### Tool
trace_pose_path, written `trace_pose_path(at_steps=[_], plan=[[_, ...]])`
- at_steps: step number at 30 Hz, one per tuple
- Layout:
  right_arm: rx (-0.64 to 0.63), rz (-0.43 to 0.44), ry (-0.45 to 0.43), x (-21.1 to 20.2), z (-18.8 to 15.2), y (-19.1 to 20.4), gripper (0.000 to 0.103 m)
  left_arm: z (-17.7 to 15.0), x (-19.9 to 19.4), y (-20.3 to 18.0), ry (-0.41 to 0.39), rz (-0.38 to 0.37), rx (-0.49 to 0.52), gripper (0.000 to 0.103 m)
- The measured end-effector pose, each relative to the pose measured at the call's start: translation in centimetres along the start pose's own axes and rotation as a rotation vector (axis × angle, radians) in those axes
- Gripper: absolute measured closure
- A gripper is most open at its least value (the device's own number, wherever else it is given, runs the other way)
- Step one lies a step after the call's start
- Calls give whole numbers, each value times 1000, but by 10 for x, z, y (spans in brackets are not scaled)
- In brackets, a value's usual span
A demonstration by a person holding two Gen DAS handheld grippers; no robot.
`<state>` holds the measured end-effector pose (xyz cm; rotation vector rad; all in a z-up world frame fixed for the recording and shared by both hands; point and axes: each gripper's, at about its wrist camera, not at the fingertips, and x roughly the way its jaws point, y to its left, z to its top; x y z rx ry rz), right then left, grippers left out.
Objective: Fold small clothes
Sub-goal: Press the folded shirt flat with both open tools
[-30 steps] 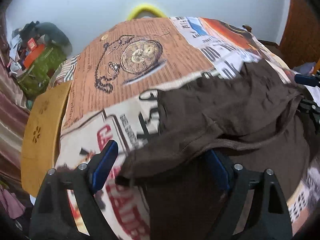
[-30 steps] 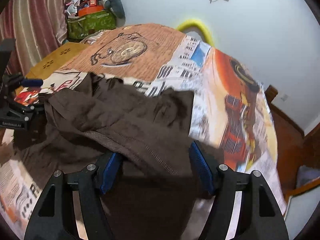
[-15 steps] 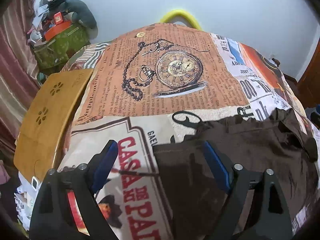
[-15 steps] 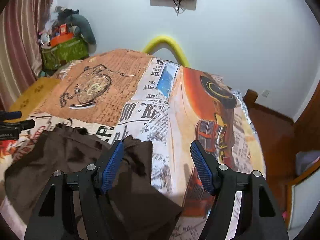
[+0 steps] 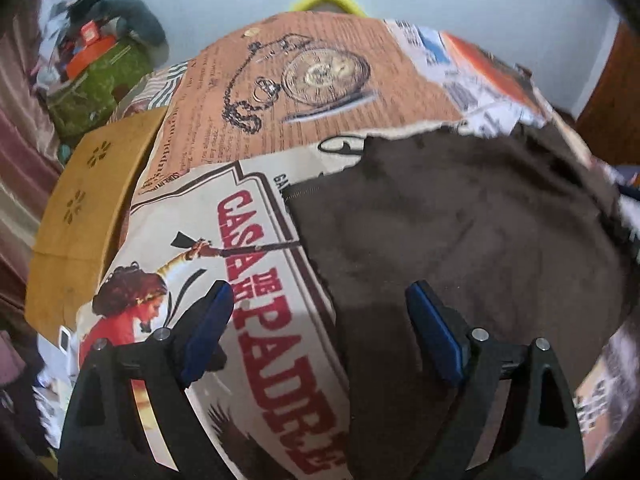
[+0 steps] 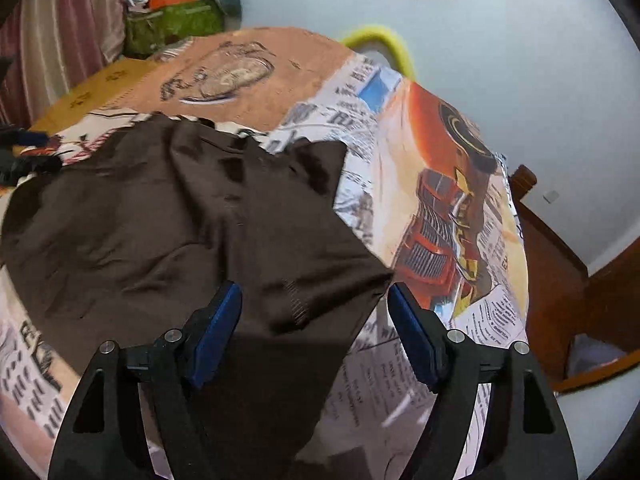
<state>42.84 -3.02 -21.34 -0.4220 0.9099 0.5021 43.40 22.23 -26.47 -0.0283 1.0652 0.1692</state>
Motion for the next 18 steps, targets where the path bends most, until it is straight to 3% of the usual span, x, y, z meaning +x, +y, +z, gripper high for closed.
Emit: trace_pose_path(at_steps=[6, 10, 14, 18], plan=[[70, -97, -27, 20, 26, -19, 30, -2, 12, 14, 11, -63, -78, 13], [157, -171, -94, 19, 50, -39, 30, -2, 14, 15, 3, -53, -78, 12], [311, -99, -147, 6, 52, -60, 30, -3, 13, 18, 8, -52, -93, 12], [341, 30, -139, -9, 35, -56, 30, -7, -2, 27, 19, -99, -174, 12]])
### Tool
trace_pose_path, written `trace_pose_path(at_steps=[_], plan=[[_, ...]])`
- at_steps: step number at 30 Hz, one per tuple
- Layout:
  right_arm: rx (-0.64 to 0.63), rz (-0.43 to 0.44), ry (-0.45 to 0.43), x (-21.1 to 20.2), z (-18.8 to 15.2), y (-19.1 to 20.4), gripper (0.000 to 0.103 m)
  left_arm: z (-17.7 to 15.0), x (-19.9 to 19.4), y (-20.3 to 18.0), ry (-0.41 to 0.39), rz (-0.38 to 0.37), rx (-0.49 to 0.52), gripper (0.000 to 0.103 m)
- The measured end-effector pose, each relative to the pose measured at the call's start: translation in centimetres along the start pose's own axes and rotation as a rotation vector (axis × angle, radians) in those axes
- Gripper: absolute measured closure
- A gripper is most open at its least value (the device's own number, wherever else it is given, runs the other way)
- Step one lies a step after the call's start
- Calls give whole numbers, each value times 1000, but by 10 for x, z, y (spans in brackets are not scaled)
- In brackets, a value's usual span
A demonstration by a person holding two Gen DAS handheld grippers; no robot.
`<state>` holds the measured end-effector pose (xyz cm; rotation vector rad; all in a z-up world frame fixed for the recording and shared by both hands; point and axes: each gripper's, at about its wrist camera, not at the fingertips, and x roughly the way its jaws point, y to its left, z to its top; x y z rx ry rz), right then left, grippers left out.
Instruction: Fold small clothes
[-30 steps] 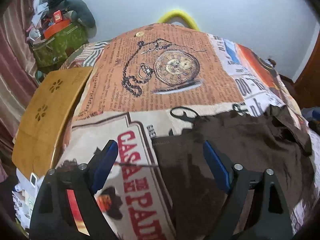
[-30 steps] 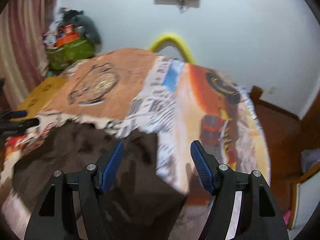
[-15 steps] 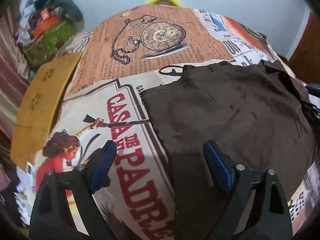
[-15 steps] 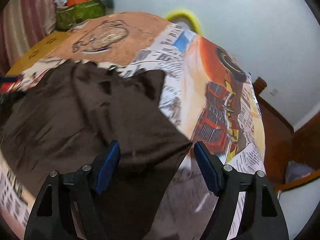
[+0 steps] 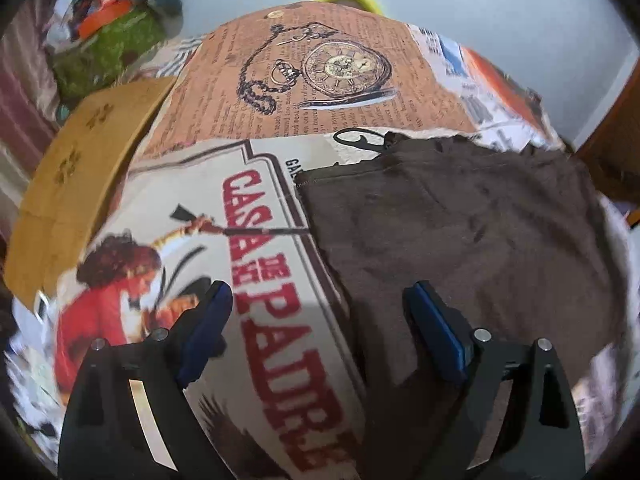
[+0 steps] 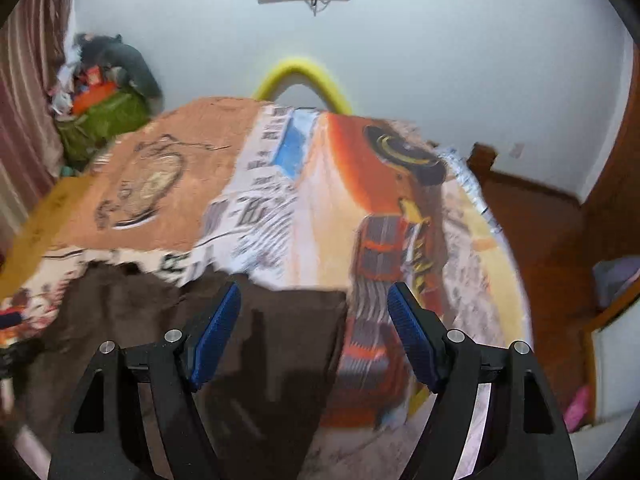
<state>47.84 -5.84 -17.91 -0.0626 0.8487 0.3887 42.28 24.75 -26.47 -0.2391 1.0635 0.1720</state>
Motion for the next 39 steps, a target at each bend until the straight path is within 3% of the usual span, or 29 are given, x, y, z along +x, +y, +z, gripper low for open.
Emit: trace_pose_path(at_steps=[5, 8, 15, 22, 29, 33, 36, 38, 39], plan=[[-81, 75, 67, -20, -29, 20, 30, -15, -28, -1, -6, -73, -70, 12], [-147, 86, 84, -33, -50, 35, 30, -28, -40, -7, -3, -60, -69, 12], [-241, 95, 147, -32, -88, 59, 30, -68, -47, -15, 81, -127, -169, 12], [-197, 111, 188, -16, -96, 53, 19, -92, -35, -31, 185, -314, -259, 12], [-286, 85, 172, -16, -108, 64, 13, -77, -18, -42, 141, -399, -294, 12], [-254, 107, 182, -12, -107, 59, 10, -65, -10, -48, 90, -378, -303, 12], [-252, 114, 179, -12, -108, 60, 9, -52, -7, -59, 62, -339, -275, 22], [-253, 118, 178, -13, -109, 61, 9, -44, -3, -63, 53, -320, -282, 37], [-254, 120, 178, -13, -109, 61, 9, -40, 0, -64, 52, -318, -297, 39]])
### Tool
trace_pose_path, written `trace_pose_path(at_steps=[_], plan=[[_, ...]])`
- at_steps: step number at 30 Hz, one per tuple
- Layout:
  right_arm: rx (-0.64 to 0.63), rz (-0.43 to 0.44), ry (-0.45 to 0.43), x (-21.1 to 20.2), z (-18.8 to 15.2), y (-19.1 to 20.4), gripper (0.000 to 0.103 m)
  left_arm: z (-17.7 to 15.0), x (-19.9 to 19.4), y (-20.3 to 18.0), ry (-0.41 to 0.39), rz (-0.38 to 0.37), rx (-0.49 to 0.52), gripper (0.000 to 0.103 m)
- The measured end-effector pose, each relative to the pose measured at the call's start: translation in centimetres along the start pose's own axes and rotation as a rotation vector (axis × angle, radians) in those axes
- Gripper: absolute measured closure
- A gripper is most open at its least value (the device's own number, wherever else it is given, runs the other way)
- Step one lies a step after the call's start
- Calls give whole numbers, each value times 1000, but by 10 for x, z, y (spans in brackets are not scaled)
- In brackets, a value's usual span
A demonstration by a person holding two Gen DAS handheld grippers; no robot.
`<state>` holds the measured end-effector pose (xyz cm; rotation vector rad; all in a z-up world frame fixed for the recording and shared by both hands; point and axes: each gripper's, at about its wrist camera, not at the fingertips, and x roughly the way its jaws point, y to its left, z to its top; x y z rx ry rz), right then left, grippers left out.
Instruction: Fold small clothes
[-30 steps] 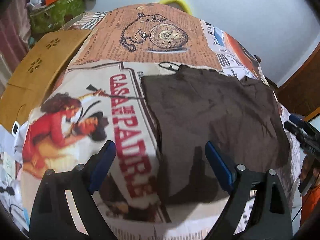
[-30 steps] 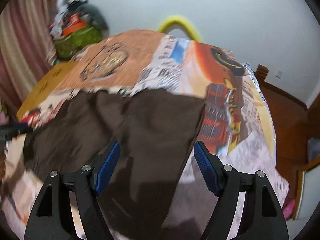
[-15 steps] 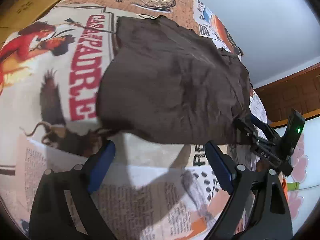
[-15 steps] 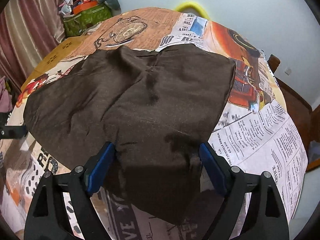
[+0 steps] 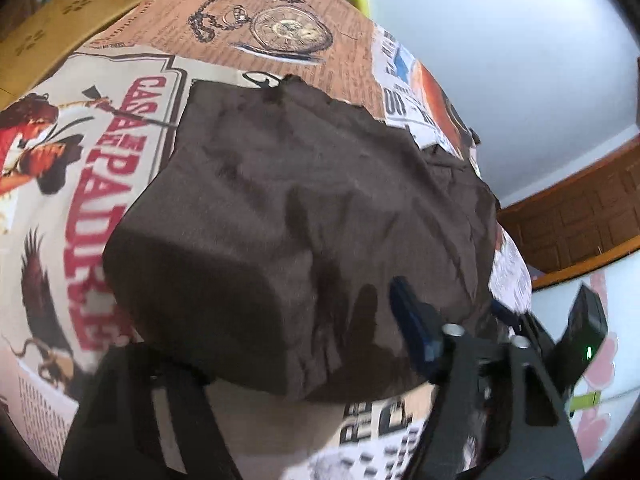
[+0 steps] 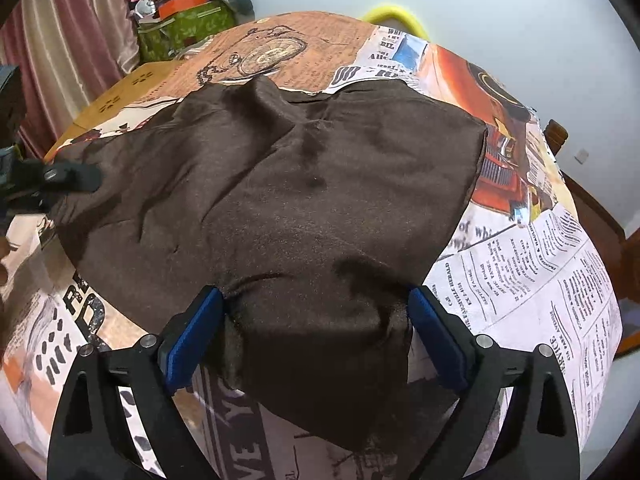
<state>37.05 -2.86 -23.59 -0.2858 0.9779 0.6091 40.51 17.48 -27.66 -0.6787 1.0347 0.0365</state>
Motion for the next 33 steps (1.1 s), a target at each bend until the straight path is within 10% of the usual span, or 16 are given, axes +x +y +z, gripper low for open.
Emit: trace_pose_path(at_steps=[6, 10, 13, 22, 33], plan=[[6, 14, -3, 0, -1, -1, 9, 20, 9, 2, -36, -19, -63, 49], [20, 27, -1, -1, -1, -2, 9, 35, 19, 3, -42, 49, -51, 89], [32, 35, 1, -2, 0, -4, 9, 35, 16, 5, -31, 53, -23, 96], [180, 172, -3, -33, 0, -20, 13, -3, -27, 33, 67, 102, 23, 98], [38, 108, -63, -40, 15, 31, 13, -34, -63, 68, 25, 135, -48, 87]])
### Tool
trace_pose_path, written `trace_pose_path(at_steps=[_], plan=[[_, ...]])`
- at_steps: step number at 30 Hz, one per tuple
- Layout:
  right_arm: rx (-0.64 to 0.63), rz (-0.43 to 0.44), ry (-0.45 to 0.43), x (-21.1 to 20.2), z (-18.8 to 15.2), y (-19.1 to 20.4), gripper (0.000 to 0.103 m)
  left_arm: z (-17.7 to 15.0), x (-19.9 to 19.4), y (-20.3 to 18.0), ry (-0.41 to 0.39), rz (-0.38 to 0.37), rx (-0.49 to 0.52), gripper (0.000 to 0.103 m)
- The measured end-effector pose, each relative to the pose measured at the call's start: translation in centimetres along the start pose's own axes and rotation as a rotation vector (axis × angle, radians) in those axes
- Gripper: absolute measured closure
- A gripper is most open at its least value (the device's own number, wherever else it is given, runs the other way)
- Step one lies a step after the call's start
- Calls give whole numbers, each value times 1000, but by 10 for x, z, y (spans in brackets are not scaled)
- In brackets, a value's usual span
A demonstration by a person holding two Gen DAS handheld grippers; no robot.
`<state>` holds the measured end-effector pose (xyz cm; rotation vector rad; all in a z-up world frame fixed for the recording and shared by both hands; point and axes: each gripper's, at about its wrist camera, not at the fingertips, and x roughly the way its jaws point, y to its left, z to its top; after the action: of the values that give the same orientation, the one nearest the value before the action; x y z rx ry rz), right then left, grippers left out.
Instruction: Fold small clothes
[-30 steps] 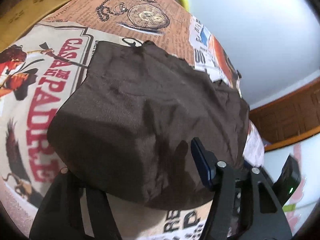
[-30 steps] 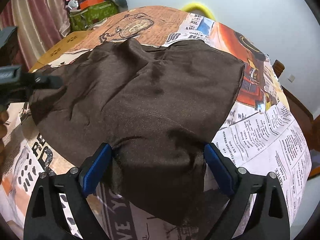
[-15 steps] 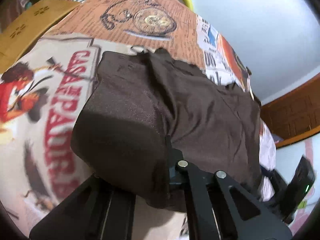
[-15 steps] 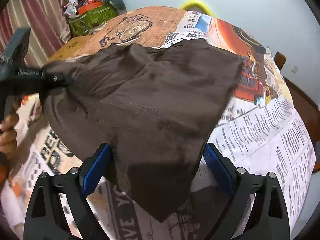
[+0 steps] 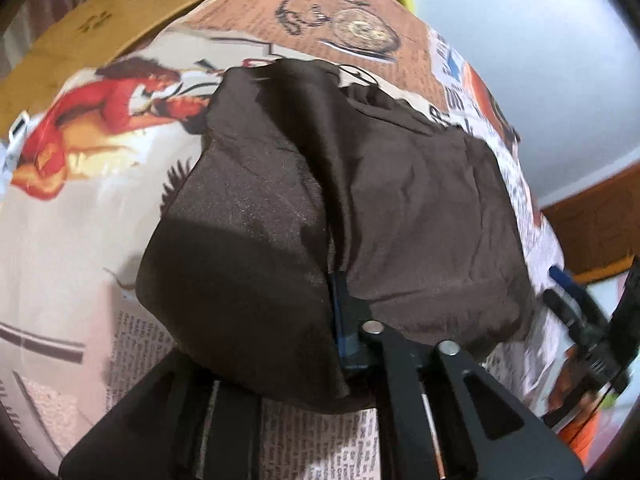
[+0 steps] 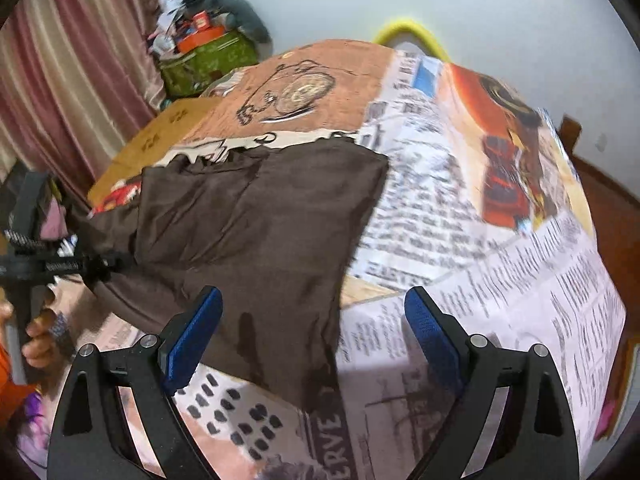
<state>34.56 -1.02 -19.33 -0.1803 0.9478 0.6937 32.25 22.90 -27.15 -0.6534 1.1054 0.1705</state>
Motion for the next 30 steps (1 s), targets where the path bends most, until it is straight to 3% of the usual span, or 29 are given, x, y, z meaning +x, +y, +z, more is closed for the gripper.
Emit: trace_pose_path(at_steps=[5, 10, 12, 14, 19, 23, 25, 27, 30], plan=[[-19, -42, 74, 36, 2, -1, 13, 10, 3, 3, -63, 0, -41, 69], [-113, -89, 77, 41, -9, 7, 10, 25, 8, -4, -152, 94, -10, 65], [-120, -87, 78, 39, -10, 8, 9, 32, 11, -7, -176, 147, 13, 70], [-104, -67, 80, 39, -9, 5, 9, 37, 11, -15, -199, 170, 62, 90], [-84, -47, 70, 39, -9, 3, 8, 48, -9, -55, -307, 212, 209, 93], [-61, -28, 66, 40, -9, 0, 8, 63, -33, -117, -359, 101, 357, 93], [-51, -18, 61, 38, -9, -1, 8, 54, -41, -165, -360, 21, 521, 93], [-46, -8, 60, 37, -10, -2, 8, 40, -37, -199, -295, -70, 647, 93], [-19, 24, 59, 33, -10, -7, 8, 17, -18, -228, -165, -136, 766, 93]])
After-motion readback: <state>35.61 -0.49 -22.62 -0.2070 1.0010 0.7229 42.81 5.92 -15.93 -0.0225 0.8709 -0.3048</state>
